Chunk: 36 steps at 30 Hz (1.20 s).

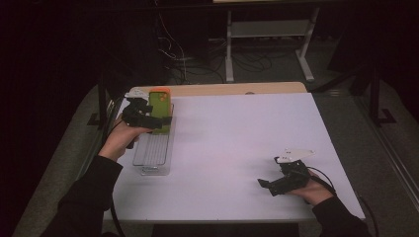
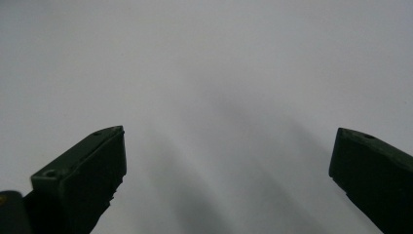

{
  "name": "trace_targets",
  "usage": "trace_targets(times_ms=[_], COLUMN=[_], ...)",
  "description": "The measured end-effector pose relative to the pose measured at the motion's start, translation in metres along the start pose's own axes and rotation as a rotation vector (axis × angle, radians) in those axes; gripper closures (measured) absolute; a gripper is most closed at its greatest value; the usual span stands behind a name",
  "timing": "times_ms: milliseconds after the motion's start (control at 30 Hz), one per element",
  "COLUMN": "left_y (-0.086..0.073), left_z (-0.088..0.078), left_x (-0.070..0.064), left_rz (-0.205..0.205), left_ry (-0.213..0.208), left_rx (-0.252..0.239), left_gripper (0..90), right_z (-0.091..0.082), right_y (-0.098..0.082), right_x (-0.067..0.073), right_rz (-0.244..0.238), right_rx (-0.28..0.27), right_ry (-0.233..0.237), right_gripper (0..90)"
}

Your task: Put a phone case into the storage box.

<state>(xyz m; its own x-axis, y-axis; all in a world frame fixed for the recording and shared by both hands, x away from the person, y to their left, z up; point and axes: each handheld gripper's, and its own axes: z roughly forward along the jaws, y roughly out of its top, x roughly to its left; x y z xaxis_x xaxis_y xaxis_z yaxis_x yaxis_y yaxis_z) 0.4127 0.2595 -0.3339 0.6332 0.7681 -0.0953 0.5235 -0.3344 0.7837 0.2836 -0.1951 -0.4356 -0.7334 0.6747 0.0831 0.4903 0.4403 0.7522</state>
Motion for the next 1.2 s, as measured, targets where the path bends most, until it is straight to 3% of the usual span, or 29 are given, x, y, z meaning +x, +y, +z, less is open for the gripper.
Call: trace_targets(times_ms=[167, 300, 333, 700, 1200], left_y=[-0.009, -0.017, -0.018, -0.041, -0.073], left_z=[-0.007, -0.010, -0.012, -0.021, -0.033], left_x=[-0.011, -0.019, -0.020, -0.034, -0.061], left_rz=[0.040, 0.035, 0.054, 0.051, 0.131], left_ry=[-0.034, -0.053, -0.056, -0.096, -0.142], left_rx=[0.007, -0.008, 0.003, -0.029, -0.039], left_gripper=[2.5, 2.5, 2.4, 1.5, 0.0], right_z=[-0.003, -0.004, -0.004, -0.007, -0.013], right_y=[0.003, 0.005, 0.005, 0.008, 0.013], right_x=[0.001, 0.002, 0.003, 0.004, 0.003], right_rz=[-0.003, -0.006, -0.001, -0.012, -0.015], right_rx=[-0.013, -0.025, -0.029, -0.037, -0.071], right_ry=[0.005, 0.012, 0.015, 0.019, 0.017], right_gripper=[0.0, 0.0, 0.0, 0.0, 0.0])
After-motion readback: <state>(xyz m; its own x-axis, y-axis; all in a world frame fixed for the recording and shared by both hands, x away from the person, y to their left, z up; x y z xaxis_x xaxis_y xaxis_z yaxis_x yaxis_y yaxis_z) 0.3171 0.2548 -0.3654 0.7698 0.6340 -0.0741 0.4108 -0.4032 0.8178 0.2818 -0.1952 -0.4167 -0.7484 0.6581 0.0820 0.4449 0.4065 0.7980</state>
